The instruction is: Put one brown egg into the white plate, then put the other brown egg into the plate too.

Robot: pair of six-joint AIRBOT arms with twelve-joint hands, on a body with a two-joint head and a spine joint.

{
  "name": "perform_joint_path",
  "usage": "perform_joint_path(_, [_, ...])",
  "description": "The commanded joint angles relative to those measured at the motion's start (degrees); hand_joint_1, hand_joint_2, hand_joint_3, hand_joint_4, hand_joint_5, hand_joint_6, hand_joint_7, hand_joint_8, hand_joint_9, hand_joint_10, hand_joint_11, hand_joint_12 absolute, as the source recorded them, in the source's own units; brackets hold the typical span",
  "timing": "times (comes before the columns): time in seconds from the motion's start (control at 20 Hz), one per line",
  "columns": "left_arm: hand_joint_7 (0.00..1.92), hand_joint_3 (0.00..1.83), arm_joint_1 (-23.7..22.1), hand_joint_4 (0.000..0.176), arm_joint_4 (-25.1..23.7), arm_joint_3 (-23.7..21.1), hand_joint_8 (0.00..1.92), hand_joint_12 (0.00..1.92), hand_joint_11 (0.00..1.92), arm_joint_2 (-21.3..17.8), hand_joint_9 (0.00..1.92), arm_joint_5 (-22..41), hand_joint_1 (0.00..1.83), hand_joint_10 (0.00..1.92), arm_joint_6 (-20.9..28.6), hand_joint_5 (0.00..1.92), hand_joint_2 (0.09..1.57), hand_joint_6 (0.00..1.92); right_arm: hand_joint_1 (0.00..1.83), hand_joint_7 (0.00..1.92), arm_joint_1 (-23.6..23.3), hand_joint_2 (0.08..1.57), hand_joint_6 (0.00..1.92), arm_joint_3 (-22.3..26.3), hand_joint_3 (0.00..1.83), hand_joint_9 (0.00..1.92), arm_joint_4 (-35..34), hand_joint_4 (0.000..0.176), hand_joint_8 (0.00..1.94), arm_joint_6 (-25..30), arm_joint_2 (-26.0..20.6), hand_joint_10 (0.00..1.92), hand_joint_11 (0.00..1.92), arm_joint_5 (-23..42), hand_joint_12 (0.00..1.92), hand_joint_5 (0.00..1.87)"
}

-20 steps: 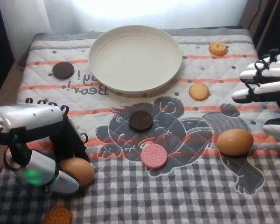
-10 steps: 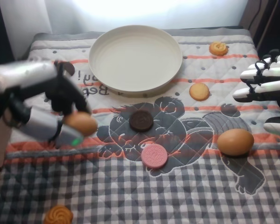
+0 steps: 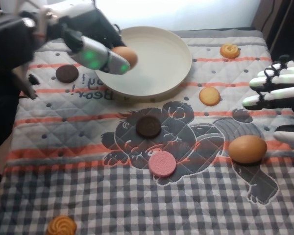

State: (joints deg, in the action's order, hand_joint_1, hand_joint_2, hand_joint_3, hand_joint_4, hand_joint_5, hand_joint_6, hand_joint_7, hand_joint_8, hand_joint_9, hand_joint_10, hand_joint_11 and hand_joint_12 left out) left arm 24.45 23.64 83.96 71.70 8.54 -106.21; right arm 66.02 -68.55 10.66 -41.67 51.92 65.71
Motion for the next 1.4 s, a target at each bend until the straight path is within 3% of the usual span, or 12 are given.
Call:
perform_joint_path(0.0, [0.58, 0.00, -1.2, 0.024, 1.1, 0.9, 1.16, 1.62, 0.11, 0.6, 0.44, 4.7, 0.78, 1.48, 0.4, 0.89, 0.99, 0.00, 0.41, 0.51, -0.7, 1.30, 0.00, -0.3, 0.00, 0.48, -1.3, 0.125, 0.00, 0.2, 0.2, 0.00, 0.44, 6.4, 0.15, 0.65])
perform_joint_path(0.15, [0.53, 0.00, -1.1, 0.038, 5.2, 3.5, 0.64, 1.55, 0.03, 2.2, 0.37, 3.5, 0.72, 1.08, 0.4, 0.59, 0.93, 0.00, 0.34, 0.50, -1.5, 1.28, 0.00, -0.8, 0.00, 0.50, -0.3, 0.131, 0.00, 0.2, 1.1, 0.00, 0.49, 6.3, 0.11, 0.57])
perform_joint_path(0.3, [0.49, 0.00, 0.0, 0.100, 5.1, -0.3, 0.02, 1.33, 0.00, -0.3, 0.44, 7.0, 0.72, 0.29, 0.8, 0.31, 0.86, 0.00, 0.39, 0.46, -1.9, 1.20, 0.00, -0.8, 0.00, 0.50, -0.1, 0.118, 0.00, 0.2, 1.2, 0.00, 0.52, 6.4, 0.09, 0.45])
perform_joint_path(0.4, [0.37, 0.00, 1.7, 0.122, -2.2, -6.2, 0.00, 1.14, 0.00, -4.8, 0.42, 12.5, 0.67, 0.07, 9.2, 0.25, 0.86, 0.00, 0.45, 0.43, -2.5, 1.14, 0.00, -0.8, 0.00, 0.48, 0.5, 0.063, 0.00, 0.2, 1.6, 0.00, 0.50, 6.4, 0.06, 0.37])
perform_joint_path(0.55, [0.28, 0.00, 5.6, 0.129, -12.1, -16.0, 0.00, 1.03, 0.00, -12.4, 0.39, 22.4, 0.61, 0.02, 19.2, 0.20, 0.87, 0.00, 0.55, 0.40, -2.6, 1.07, 0.00, -1.2, 0.00, 0.43, 1.5, 0.057, 0.00, 0.2, 2.8, 0.00, 0.45, 5.8, 0.03, 0.32])
perform_joint_path(0.75, [0.29, 0.00, 10.1, 0.154, -16.3, -26.5, 0.00, 0.95, 0.00, -21.1, 0.37, 32.2, 0.58, 0.00, 19.4, 0.18, 0.85, 0.00, 0.77, 0.53, -2.6, 1.01, 0.01, -2.4, 0.00, 0.54, 2.6, 0.058, 0.01, 0.2, 4.9, 0.01, 0.52, 3.3, 0.05, 0.40])
perform_joint_path(0.8, [0.29, 0.00, 11.1, 0.154, -16.7, -28.1, 0.00, 0.99, 0.00, -22.6, 0.37, 34.2, 0.61, 0.00, 19.4, 0.20, 0.84, 0.00, 0.84, 0.60, -2.6, 0.99, 0.01, -2.8, 0.00, 0.61, 2.9, 0.028, 0.01, 0.2, 5.4, 0.02, 0.58, 2.8, 0.07, 0.47])
perform_joint_path(0.95, [0.34, 0.00, 13.0, 0.169, -17.0, -30.4, 0.01, 1.07, 0.00, -24.4, 0.40, 37.1, 0.60, 0.01, 19.4, 0.23, 0.84, 0.00, 1.03, 0.80, -2.8, 0.96, 0.00, -3.6, 0.00, 0.80, 3.0, 0.000, 0.00, 0.2, 7.1, 0.02, 0.70, 1.9, 0.17, 0.62])
perform_joint_path(1.1, [0.36, 0.00, 13.2, 0.149, -16.8, -30.5, 0.01, 1.10, 0.00, -24.5, 0.42, 37.1, 0.57, 0.01, 19.4, 0.24, 0.86, 0.00, 1.10, 1.05, -3.0, 0.98, 0.00, -4.2, 0.00, 1.09, 3.2, 0.000, 0.03, 0.2, 8.2, 0.06, 0.75, 1.8, 0.86, 0.86])
perform_joint_path(1.15, [0.37, 0.00, 13.3, 0.145, -16.4, -30.5, 0.01, 1.11, 0.00, -24.5, 0.42, 37.1, 0.58, 0.01, 19.4, 0.25, 0.86, 0.00, 1.31, 1.12, -3.1, 1.03, 0.01, -4.3, 0.00, 1.18, 3.4, 0.000, 0.58, 0.2, 8.5, 0.08, 0.81, 1.8, 0.98, 0.93])
perform_joint_path(1.2, [0.37, 0.00, 13.5, 0.140, -15.9, -30.5, 0.00, 1.11, 0.00, -24.6, 0.42, 37.1, 0.58, 0.01, 19.4, 0.25, 0.87, 0.00, 1.29, 1.19, -3.2, 1.04, 0.51, -4.3, 0.00, 1.27, 3.6, 0.000, 0.75, 0.2, 8.6, 0.11, 0.88, 1.8, 1.06, 1.04])
perform_joint_path(1.35, [0.37, 0.00, 14.1, 0.137, -14.9, -30.5, 0.00, 1.05, 0.00, -24.9, 0.42, 37.2, 0.61, 0.00, 19.4, 0.25, 0.87, 0.00, 1.27, 1.19, -3.2, 1.04, 0.58, -4.3, 0.00, 1.35, 3.9, 0.000, 0.77, 0.2, 8.6, 0.18, 0.96, 1.8, 1.17, 1.13])
